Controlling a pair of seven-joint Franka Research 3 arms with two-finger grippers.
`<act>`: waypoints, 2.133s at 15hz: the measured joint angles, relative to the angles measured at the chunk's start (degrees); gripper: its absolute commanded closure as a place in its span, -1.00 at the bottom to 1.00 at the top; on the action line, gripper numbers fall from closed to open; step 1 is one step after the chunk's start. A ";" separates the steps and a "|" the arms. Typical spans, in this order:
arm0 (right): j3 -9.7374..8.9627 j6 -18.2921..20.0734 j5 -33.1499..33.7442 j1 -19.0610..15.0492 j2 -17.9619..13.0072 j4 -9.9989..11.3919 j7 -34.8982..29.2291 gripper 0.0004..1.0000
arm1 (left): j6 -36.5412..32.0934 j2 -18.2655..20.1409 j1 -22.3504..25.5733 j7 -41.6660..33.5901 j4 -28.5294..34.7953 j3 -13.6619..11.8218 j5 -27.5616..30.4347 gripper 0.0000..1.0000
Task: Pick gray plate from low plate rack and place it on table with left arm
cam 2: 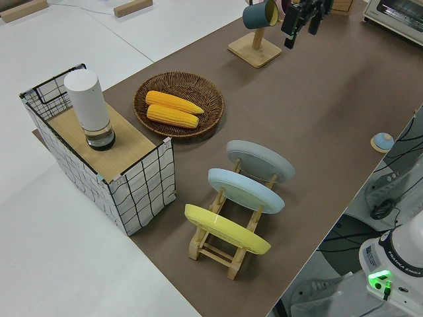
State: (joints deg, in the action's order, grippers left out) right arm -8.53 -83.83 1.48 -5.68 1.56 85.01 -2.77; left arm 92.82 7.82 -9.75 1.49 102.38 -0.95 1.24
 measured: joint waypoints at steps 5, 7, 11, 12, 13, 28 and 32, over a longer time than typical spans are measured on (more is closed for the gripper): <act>0.00 0.00 0.00 0.00 0.00 0.00 0.00 -0.97 | -0.57 0.06 0.00 -0.01 0.00 0.15 -2.15 -0.98; 0.00 0.00 0.00 0.00 0.00 0.00 0.00 -0.97 | -1.07 0.40 0.13 -0.25 0.00 0.00 -3.35 -0.98; 0.00 0.00 0.00 0.00 0.00 0.00 0.00 -0.97 | -1.67 1.43 0.52 -3.84 0.01 -3.65 -4.35 -0.98; 0.00 0.00 0.00 0.00 0.00 0.00 0.00 -0.97 | -1.67 1.62 0.68 -4.48 0.01 -5.00 -4.93 -0.98; 0.00 0.00 0.00 0.00 0.00 0.00 0.00 -0.97 | -1.67 1.75 0.97 -5.23 0.02 -5.98 -5.55 -0.98; 0.00 0.00 0.00 0.00 0.00 0.00 0.00 -0.97 | 3.49 7.41 2.85 -13.80 13.02 -12.91 -10.63 -0.98; 0.00 0.00 0.00 0.00 0.00 0.00 0.00 -0.97 | 9.05 9.68 4.54 -13.80 19.64 -12.94 -11.50 -0.99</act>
State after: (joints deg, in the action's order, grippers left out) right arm -8.53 -83.83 1.48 -5.68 1.56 85.01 -2.77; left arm 101.88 17.50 -5.21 -12.32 122.02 -13.89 -10.26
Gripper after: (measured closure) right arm 0.013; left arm 0.004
